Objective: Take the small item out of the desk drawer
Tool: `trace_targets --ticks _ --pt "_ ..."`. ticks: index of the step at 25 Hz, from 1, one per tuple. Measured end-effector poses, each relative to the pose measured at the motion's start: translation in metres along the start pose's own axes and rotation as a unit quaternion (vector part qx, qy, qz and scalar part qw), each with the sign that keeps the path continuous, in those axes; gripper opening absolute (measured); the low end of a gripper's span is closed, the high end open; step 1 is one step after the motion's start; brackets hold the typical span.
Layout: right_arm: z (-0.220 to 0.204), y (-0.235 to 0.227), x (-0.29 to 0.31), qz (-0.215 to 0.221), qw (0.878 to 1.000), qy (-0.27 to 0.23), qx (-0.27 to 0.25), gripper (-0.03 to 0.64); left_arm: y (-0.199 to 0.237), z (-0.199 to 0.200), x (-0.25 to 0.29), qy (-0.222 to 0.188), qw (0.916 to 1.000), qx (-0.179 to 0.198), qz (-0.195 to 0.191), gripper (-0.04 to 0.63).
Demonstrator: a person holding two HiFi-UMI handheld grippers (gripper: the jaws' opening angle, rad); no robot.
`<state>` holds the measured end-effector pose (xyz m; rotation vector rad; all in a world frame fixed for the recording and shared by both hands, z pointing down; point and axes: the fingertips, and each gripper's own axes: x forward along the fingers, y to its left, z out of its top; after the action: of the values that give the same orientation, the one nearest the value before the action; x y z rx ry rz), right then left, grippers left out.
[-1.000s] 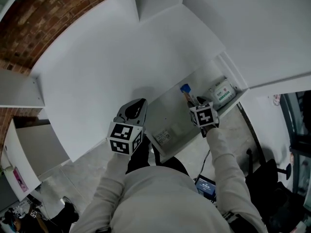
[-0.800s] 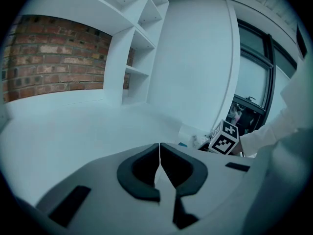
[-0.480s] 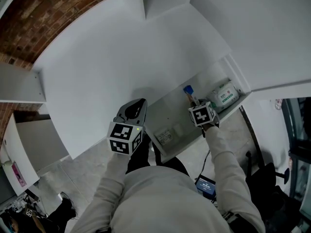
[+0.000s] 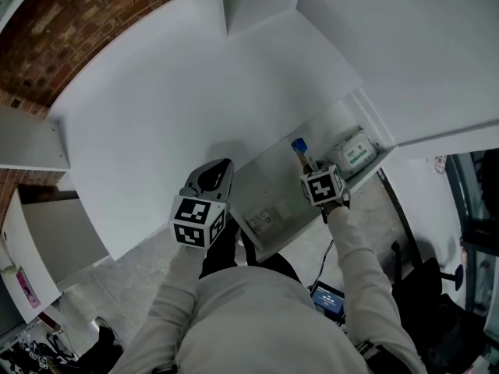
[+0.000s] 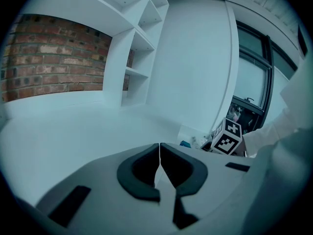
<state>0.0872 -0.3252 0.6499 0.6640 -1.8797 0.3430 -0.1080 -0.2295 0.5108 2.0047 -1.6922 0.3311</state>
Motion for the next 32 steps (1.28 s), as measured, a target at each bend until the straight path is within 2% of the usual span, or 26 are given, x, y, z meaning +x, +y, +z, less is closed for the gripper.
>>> trace_targets --ticks 3,9,20,25,32 --pt "-0.008 0.003 -0.012 0.004 0.999 0.001 0.038 0.087 -0.004 0.001 0.001 -0.002 0.9999 0.004 -0.009 0.023" --pt "-0.005 0.000 -0.040 -0.007 0.997 -0.036 0.066 0.086 -0.015 0.007 0.004 -0.009 0.9993 0.014 -0.034 0.023" --pt "0.012 0.005 -0.103 -0.025 0.983 -0.127 0.127 0.086 -0.030 0.019 0.003 -0.022 0.9963 0.039 -0.074 0.023" --pt "0.023 0.009 -0.135 -0.038 0.973 -0.174 0.148 0.086 -0.038 0.026 0.005 -0.025 0.9939 0.054 -0.093 0.023" --pt "0.030 0.013 -0.178 -0.057 0.951 -0.240 0.189 0.086 -0.051 0.035 0.010 -0.028 0.9894 0.078 -0.119 0.023"
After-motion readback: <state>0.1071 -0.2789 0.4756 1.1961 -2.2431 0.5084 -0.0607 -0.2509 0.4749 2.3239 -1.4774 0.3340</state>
